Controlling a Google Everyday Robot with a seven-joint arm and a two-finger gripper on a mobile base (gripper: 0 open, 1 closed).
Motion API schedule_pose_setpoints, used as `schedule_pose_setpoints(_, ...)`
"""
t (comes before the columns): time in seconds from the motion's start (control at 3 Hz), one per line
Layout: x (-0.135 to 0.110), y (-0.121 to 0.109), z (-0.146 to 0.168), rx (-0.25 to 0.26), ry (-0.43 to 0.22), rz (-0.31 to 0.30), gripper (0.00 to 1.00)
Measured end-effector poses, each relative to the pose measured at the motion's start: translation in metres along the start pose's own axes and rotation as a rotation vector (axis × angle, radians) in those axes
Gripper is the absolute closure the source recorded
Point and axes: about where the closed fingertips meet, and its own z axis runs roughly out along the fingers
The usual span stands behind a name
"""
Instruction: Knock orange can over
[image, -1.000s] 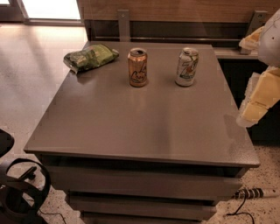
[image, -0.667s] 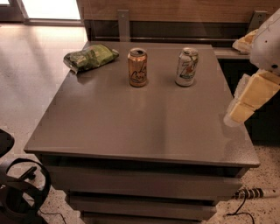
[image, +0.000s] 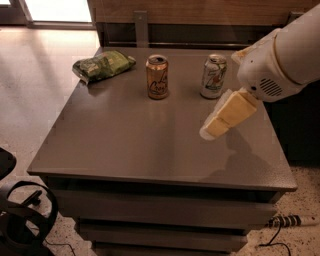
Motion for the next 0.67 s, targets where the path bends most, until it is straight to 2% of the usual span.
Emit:
schedule_pose_setpoints(0.33, -0.019, -0.006, 0.033, 0.032, -0.091, 0.070, 0.00)
schedule_pose_setpoints(0.67, -0.033, -0.022, 0.065, 0.082, -0.192, 0.139, 0.00)
